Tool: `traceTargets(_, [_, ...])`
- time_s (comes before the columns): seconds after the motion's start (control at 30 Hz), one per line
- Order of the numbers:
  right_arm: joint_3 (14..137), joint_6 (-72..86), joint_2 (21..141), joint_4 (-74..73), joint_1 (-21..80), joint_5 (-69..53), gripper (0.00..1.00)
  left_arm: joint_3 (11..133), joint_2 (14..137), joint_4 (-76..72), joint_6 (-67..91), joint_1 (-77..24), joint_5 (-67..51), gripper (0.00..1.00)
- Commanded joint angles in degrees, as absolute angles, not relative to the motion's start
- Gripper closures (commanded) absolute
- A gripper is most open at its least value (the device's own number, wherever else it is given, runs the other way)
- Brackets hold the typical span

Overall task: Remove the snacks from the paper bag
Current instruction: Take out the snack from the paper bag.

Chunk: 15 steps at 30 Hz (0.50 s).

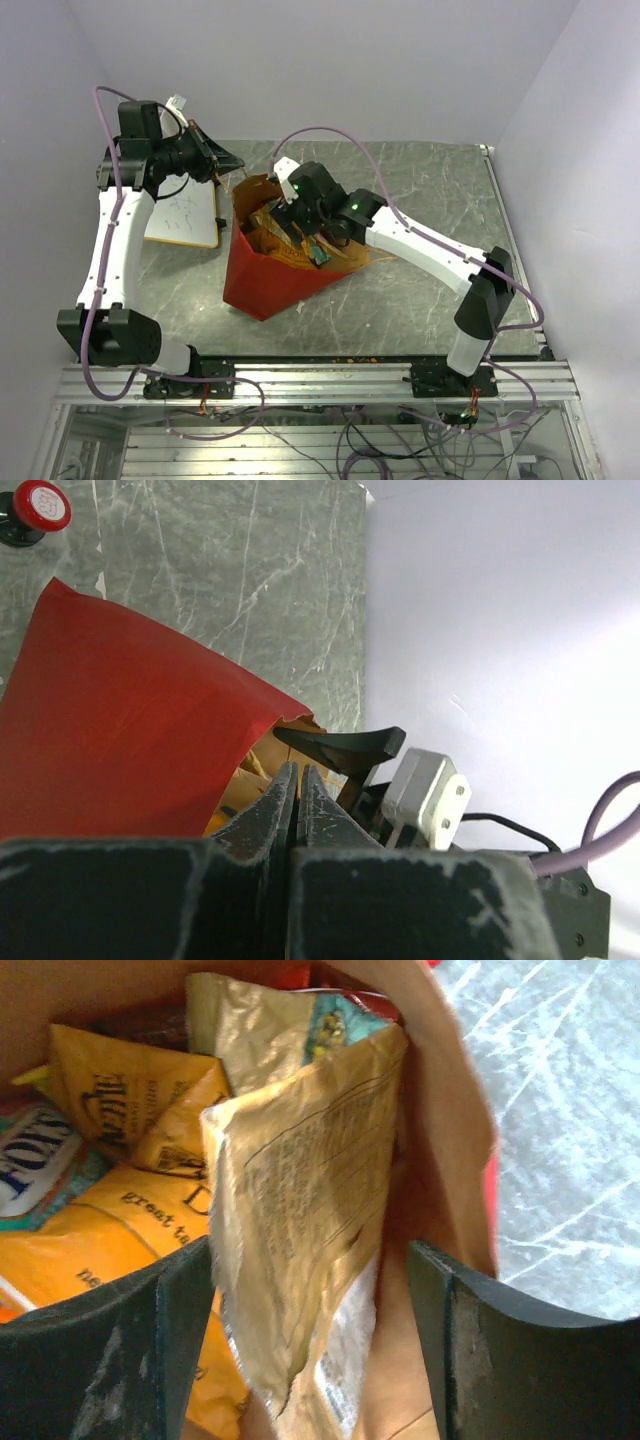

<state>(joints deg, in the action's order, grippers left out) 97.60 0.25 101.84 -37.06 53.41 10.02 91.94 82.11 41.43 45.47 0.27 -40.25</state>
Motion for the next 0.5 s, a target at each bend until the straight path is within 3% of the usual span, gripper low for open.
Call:
traceTargets(0.0, [94.7, -2.8, 100.5, -31.4, 53.1, 12.9, 0.34, 91.9, 78.6, 39.9, 45.9, 0.5, -41.3, 0.93])
traceTargets(0.07, [93.2, -3.6, 100.4, -31.3, 53.0, 12.0, 0.52, 91.2, 77.8, 39.8, 46.2, 0.5, -41.3, 0.93])
traceTargets(0.27, [91.3, -3.3, 99.7, -31.1, 53.3, 5.4, 0.65, 90.4, 76.6, 39.3, 46.6, 0.5, -40.9, 0.93])
traceTargets(0.47, [98.4, -0.2, 101.4, -35.6, 53.7, 5.2, 1.0, 92.0, 77.9, 39.9, 45.5, 0.6, -40.9, 0.93])
